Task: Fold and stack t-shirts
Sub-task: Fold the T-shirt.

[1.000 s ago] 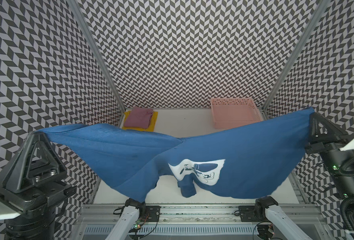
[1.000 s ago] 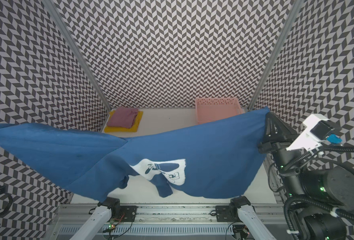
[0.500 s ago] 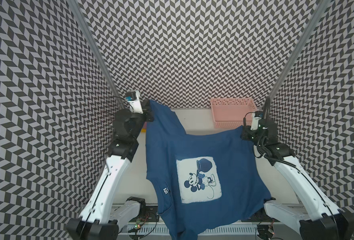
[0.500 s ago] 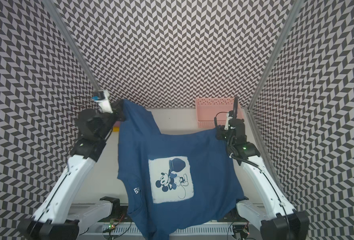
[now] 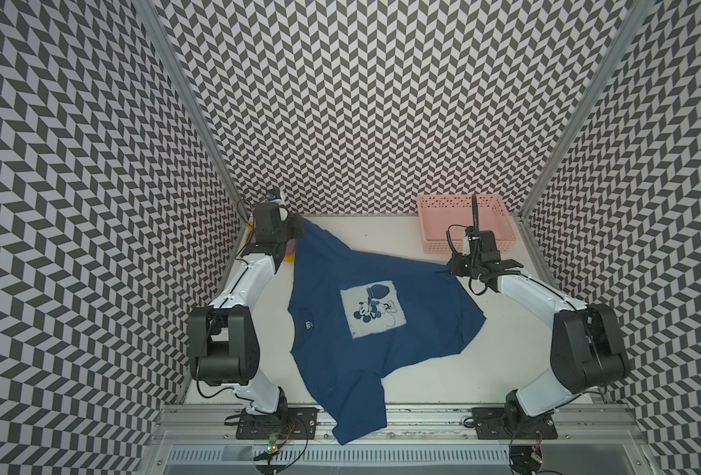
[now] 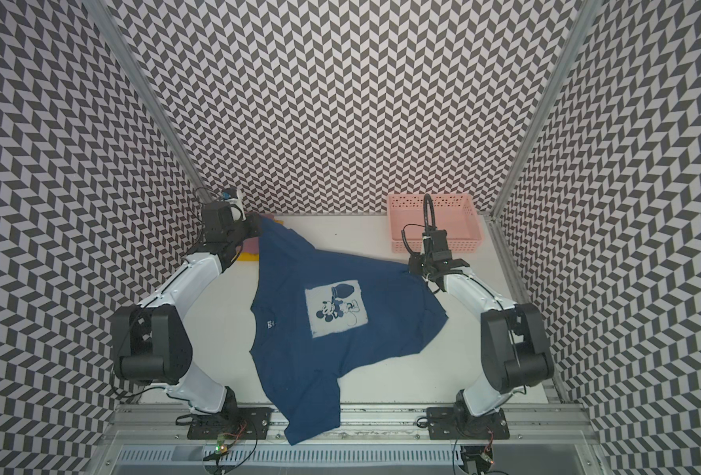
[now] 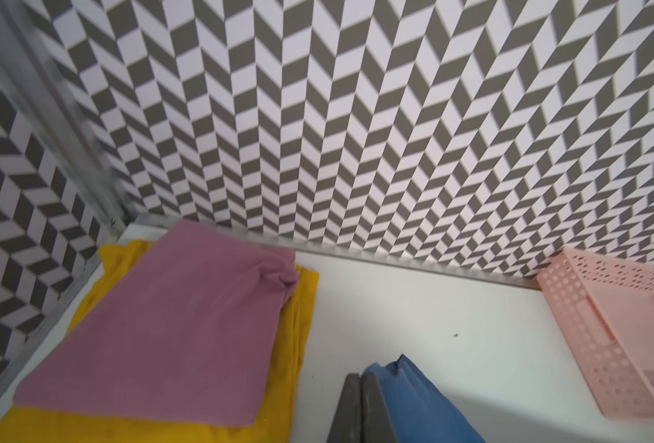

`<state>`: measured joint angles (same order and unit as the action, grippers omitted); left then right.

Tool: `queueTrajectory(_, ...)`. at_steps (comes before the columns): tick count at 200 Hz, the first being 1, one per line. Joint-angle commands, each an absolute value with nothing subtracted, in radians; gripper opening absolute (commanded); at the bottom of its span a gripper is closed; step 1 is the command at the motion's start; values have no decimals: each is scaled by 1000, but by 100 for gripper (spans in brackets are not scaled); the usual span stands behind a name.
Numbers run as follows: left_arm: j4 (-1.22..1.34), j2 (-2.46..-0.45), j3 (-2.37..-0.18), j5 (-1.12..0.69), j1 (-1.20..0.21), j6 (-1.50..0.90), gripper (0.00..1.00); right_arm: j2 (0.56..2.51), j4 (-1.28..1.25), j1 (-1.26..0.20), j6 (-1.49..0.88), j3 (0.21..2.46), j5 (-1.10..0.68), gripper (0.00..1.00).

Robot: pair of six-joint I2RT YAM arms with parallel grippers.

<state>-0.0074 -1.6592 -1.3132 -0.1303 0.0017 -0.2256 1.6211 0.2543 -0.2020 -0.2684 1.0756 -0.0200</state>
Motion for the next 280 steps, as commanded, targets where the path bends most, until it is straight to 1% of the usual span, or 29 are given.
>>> queueTrajectory(1, 11, -1715, -1369, -161, 0, -220, 0, 1658, 198, -208, -252, 1116, -27, 0)
queueTrajectory(42, 0, -1736, -1363, -177, -16, -220, 0, 1695, 194, -210, -247, 1132, -12, 0)
queueTrajectory(66, -14, -1703, -1321, -188, -45, -224, 0, 1711, 189, -209, -244, 1145, 22, 0)
queueTrajectory(82, -10, -1659, -1275, -183, -74, -241, 0, 1742, 175, -208, -252, 1177, 61, 0)
queueTrajectory(118, 1, -1514, -1155, -149, -156, -261, 0, 1869, 238, -209, -230, 1378, 45, 0)
queueTrajectory(149, 3, -1365, -1050, -135, -170, -288, 0, 1891, 234, -208, -210, 1422, 31, 0)
queueTrajectory(184, -63, -1222, -957, -126, -185, -291, 0, 1874, 227, -208, -196, 1377, 20, 0)
queueTrajectory(212, -103, -1112, -853, -133, -191, -312, 0, 1782, 166, -212, -213, 1242, 8, 0)
queueTrajectory(226, -125, -1067, -809, -139, -197, -328, 0, 1742, 152, -218, -221, 1180, 42, 0)
queueTrajectory(253, -164, -1021, -755, -155, -211, -350, 0, 1712, 130, -218, -245, 1096, 69, 0)
queueTrajectory(280, -198, -1015, -736, -161, -225, -356, 0, 1743, 163, -218, -252, 1108, 95, 0)
